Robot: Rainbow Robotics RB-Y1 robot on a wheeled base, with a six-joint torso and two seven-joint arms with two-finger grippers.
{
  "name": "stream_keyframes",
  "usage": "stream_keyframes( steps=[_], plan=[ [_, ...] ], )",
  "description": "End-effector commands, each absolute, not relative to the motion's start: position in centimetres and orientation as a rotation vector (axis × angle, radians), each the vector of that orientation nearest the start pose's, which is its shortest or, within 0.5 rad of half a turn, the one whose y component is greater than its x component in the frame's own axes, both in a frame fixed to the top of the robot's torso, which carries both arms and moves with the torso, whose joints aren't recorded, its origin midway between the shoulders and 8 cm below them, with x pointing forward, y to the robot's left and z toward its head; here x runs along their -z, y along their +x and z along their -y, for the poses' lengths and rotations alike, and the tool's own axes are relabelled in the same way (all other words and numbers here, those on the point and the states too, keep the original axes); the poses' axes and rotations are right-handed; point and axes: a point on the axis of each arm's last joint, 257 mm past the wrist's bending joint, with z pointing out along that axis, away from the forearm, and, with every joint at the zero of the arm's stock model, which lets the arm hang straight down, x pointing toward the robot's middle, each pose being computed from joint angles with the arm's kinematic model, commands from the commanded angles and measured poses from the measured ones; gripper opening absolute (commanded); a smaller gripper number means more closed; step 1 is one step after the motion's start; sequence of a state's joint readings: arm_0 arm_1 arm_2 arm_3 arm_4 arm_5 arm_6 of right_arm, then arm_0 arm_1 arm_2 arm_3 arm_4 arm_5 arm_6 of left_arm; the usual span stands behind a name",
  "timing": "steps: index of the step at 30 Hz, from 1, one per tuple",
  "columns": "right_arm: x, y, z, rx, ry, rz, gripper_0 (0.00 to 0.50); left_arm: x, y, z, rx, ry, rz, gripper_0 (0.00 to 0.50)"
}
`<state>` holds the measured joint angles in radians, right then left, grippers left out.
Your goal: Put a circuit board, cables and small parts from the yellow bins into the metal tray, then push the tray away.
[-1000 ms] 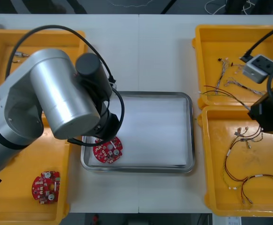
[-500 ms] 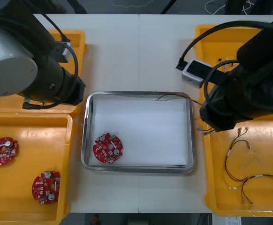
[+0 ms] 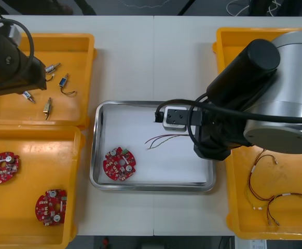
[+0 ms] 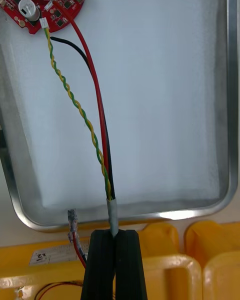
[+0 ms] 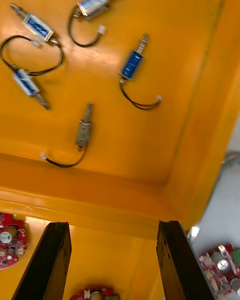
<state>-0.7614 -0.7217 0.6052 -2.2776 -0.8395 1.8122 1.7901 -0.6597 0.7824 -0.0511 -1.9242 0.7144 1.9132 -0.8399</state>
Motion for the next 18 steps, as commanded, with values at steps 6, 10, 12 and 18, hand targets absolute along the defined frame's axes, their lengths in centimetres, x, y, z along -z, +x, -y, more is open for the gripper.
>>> stream_keyframes(
  steps=[6,10,12,18],
  plan=[
    [20.9,38.1,5.5,0.257,-1.912,-1.887,0.000,5.9,49.3,-39.1,-0.057,-0.601,-2.457,0.500],
    [22.8,38.7,5.4,0.296,-1.936,-1.872,0.000,6.0,49.5,-40.9,-0.087,-0.650,-2.441,0.500],
    [24.1,39.1,5.6,0.315,-1.952,-1.876,0.000,5.6,50.4,-41.9,-0.095,-0.669,-2.401,0.500],
    [26.7,40.0,5.3,0.328,-1.971,-1.867,0.000,4.7,53.1,-43.7,-0.072,-0.686,-2.299,0.500]
  ],
)
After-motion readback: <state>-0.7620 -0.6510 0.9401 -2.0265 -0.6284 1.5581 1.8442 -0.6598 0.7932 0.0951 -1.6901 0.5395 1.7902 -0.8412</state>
